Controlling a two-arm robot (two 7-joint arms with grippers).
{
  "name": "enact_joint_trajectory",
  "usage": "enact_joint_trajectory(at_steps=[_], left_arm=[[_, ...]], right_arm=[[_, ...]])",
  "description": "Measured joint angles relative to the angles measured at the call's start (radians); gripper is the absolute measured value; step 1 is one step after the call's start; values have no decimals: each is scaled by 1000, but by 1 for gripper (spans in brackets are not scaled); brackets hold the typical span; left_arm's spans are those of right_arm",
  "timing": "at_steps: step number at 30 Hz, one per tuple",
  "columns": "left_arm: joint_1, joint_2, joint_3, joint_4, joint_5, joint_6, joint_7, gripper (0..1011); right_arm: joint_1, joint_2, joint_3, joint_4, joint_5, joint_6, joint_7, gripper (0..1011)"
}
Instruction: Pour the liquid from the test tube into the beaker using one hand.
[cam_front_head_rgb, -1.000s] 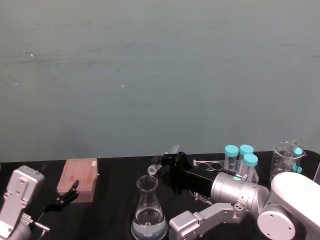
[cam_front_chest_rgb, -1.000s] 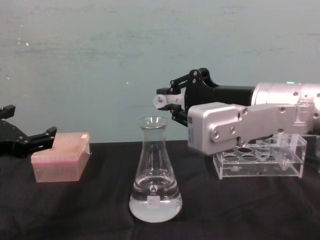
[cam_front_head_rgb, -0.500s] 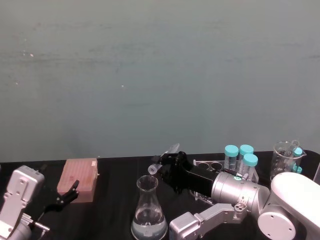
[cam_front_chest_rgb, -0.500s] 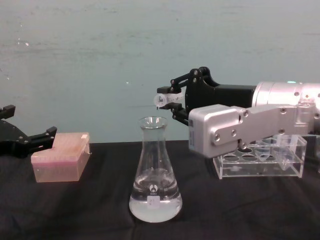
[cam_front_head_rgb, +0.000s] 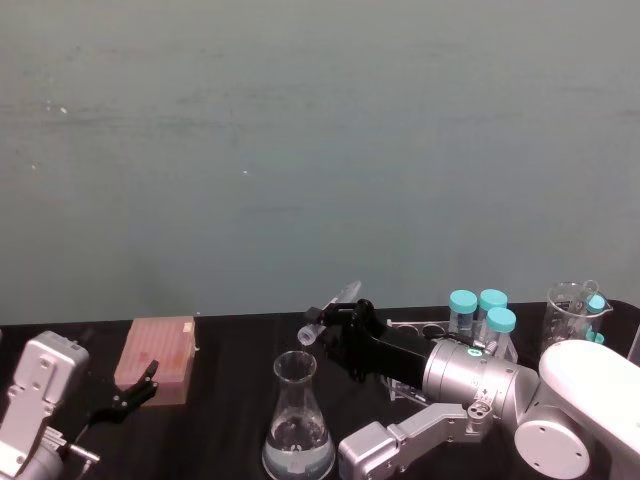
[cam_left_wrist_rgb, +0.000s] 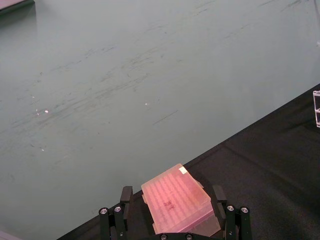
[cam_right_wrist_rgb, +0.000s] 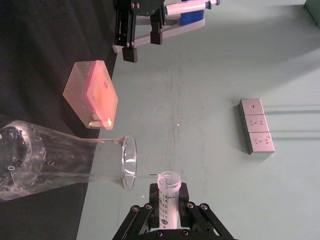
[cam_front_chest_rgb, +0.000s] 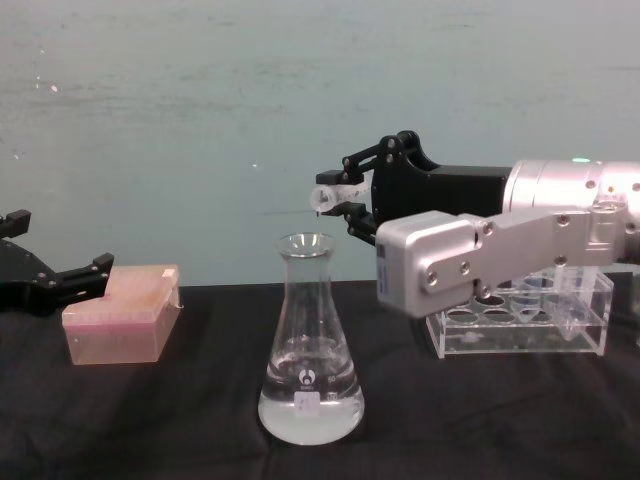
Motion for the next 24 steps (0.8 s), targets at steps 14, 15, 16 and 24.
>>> enact_joint_trajectory(at_steps=[14, 15, 16, 24], left_arm=[[0, 0, 0, 0, 0, 0, 0, 1000], [0, 0, 0, 0, 0, 0, 0, 1000], [0, 0, 0, 0, 0, 0, 0, 1000], [0, 0, 0, 0, 0, 0, 0, 1000]], right_arm=[[16, 5, -22, 8, -30, -1, -22, 213], [17, 5, -23, 9, -31, -1, -23, 213], [19, 6, -24, 10, -34, -1, -26, 213], [27, 6, -32, 15, -42, -2, -32, 213]])
